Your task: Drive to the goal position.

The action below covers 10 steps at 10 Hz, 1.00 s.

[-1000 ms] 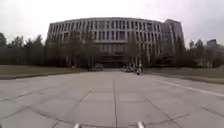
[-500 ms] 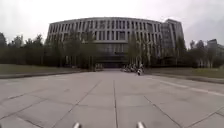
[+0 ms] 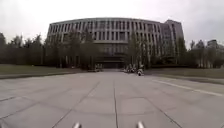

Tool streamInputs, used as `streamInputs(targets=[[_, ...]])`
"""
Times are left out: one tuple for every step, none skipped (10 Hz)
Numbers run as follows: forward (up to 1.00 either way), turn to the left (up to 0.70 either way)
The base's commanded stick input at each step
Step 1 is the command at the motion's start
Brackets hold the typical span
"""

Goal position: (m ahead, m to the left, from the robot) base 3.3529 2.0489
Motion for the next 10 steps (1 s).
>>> streamInputs(targets=[[0.50,0.00],[0.50,0.00],[0.50,0.00],[0.50,0.00],[0.50,0.00],[0.50,0.00],[0.50,0.00],[0.50,0.00],[0.50,0.00],[0.50,0.00]])
